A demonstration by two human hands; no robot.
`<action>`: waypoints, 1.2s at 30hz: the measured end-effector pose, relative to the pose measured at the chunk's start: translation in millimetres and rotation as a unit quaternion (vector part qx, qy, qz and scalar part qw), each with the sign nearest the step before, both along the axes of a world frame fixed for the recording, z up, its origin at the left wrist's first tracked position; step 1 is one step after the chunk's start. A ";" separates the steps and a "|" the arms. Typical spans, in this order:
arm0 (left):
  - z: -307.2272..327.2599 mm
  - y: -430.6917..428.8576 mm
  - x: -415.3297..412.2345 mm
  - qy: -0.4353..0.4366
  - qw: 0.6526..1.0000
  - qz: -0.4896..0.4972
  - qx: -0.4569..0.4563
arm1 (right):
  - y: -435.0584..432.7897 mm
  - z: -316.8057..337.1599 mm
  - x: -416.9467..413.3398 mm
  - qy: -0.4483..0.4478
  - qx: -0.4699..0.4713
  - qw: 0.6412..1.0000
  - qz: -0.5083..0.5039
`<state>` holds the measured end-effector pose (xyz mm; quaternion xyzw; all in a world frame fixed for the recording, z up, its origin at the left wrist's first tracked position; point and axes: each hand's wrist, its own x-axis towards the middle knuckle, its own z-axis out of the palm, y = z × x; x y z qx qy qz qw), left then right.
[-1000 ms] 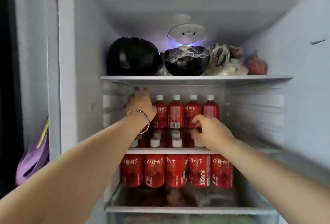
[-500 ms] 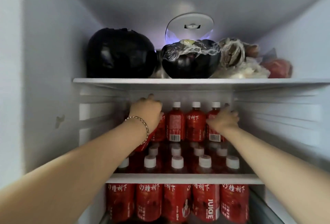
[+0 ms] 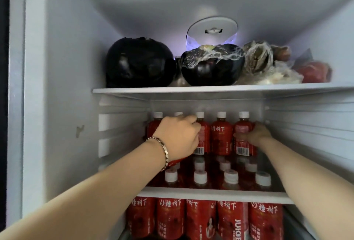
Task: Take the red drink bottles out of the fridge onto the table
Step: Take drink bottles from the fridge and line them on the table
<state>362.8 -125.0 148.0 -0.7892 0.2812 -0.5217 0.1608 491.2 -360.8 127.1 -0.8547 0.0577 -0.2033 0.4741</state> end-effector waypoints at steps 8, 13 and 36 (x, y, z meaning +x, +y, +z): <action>2.9 -2.1 -8.7 0.060 0.986 0.124 -0.096 | 41.4 -0.9 -75.7 -0.123 -0.225 0.966 0.013; 5.3 0.8 -8.7 0.059 0.986 0.115 -0.101 | 78.4 4.9 -114.0 -0.241 -0.322 0.909 0.109; 4.9 11.7 -11.6 -0.040 0.995 0.088 0.008 | 68.8 28.4 -3.6 -0.059 -0.046 0.997 0.034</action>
